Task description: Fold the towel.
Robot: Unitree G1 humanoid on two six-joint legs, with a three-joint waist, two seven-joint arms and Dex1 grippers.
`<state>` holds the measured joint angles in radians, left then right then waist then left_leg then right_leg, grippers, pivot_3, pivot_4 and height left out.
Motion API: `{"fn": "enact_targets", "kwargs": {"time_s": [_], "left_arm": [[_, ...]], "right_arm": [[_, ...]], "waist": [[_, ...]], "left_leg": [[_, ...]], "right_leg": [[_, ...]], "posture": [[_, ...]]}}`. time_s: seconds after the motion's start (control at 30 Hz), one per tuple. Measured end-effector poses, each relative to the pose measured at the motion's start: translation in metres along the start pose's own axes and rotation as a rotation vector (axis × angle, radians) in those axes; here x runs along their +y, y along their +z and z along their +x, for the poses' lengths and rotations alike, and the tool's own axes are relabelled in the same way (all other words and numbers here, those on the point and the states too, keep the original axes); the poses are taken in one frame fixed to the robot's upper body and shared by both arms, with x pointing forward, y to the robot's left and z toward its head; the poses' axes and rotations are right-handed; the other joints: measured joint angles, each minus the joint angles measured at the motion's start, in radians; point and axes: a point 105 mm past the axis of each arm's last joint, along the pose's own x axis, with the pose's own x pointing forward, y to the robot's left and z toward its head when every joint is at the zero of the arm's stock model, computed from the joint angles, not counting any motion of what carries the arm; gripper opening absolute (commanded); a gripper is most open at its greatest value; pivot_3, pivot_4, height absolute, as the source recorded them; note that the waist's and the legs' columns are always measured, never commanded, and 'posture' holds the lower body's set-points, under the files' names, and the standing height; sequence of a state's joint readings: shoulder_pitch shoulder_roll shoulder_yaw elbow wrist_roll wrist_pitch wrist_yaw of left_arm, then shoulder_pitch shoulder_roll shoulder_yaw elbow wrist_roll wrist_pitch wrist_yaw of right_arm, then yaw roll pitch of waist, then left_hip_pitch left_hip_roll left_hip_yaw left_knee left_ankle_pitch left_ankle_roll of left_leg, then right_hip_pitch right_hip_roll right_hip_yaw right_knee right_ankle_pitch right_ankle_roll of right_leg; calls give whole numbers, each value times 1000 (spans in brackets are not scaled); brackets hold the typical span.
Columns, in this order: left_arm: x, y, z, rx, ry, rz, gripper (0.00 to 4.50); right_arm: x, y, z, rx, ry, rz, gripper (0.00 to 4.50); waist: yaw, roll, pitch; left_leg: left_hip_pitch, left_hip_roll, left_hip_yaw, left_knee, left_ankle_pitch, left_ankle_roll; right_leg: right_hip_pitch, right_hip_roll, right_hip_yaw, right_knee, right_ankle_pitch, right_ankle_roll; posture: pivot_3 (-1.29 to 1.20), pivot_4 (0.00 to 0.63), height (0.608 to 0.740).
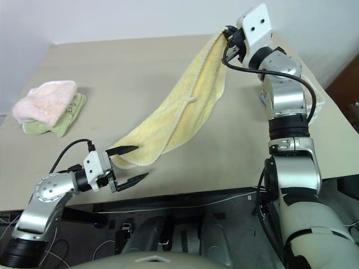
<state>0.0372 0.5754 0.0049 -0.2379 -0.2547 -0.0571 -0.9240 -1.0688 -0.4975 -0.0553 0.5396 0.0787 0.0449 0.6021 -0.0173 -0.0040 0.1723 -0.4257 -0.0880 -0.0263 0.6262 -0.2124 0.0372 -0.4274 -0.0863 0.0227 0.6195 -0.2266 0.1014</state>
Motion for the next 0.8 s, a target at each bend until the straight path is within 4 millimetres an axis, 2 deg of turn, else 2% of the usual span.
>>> {"fn": "enact_targets", "kwargs": {"time_s": [0.2, 0.3, 0.6, 0.7, 0.8], "left_arm": [[6, -13, 7, 39, 7, 7, 4500], [6, -12, 12, 32, 4, 6, 4500], [-5, -8, 32, 58, -70, -15, 4500], [-6, -11, 31, 105, -97, 4, 4500], [-2, -19, 28, 169, -97, 25, 3946]], "right_arm": [[9, 35, 0, -112, 53, 10, 23], [12, 45, -1, -143, 67, 12, 23], [17, 50, -4, -149, 80, 19, 23], [17, 53, -5, -150, 80, 17, 23], [15, 54, -6, -150, 76, 15, 0]], "waist": [[0, 0, 0], [0, 0, 0], [1, 0, 0], [-1, 0, 0], [0, 0, 0]], "left_leg": [[0, 0, 0, 0, 0, 0], [0, 0, 0, 0, 0, 0], [0, 0, 0, 0, 0, 0], [0, 0, 0, 0, 0, 0], [0, 0, 0, 0, 0, 0]], "right_leg": [[0, 0, 0, 0, 0, 0], [0, 0, 0, 0, 0, 0], [0, 0, 0, 0, 0, 1], [0, 0, 0, 0, 0, 1], [-1, 0, 0, 0, 0, 1]], "posture": [[0, 150, 740], [0, 150, 740], [0, 150, 740], [0, 150, 740], [0, 150, 740]]}}
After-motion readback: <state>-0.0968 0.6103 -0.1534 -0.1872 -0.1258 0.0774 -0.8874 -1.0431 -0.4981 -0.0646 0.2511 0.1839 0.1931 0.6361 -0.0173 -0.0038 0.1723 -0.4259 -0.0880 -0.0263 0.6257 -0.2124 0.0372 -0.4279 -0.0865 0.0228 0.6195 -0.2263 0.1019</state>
